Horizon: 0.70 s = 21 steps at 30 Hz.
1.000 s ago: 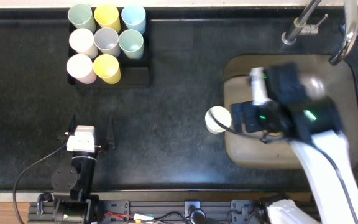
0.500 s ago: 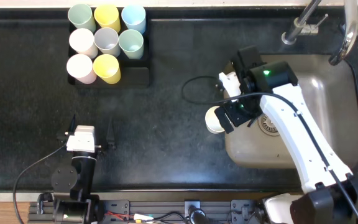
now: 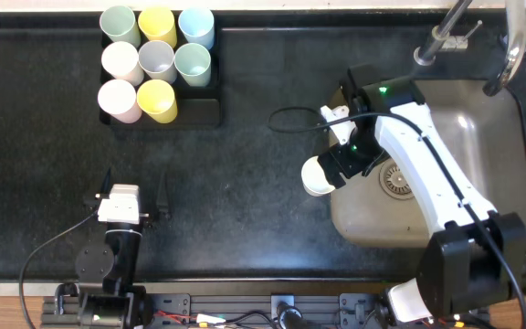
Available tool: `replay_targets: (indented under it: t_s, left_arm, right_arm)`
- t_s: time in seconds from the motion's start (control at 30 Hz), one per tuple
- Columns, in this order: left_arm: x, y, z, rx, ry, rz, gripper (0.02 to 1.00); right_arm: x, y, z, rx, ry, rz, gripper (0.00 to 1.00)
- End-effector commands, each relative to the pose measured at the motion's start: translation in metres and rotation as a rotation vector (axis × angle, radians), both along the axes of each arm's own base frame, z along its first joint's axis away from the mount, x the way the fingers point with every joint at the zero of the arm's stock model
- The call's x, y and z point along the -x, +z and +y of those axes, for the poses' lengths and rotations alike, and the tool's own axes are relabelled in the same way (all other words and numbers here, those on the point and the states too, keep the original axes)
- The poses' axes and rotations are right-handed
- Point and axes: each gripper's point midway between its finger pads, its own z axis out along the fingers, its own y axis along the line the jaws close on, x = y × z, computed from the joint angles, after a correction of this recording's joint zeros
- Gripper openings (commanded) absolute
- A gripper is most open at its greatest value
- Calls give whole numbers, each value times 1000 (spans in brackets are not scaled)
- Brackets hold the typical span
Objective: Store Cups
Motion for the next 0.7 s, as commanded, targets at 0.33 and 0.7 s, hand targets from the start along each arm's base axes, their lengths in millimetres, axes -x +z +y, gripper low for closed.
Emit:
replay_targets:
  t_s: [0.33,0.7]
  left_arm:
    - [1,1,-2,-17,-11,-6,1000]
    - [1,1,-2,-17,-11,-7,1000]
  right_arm:
    - [-26,-14,0,-23,-2,-46,965]
    - [-29,-27,5,-23,5,-24,748]
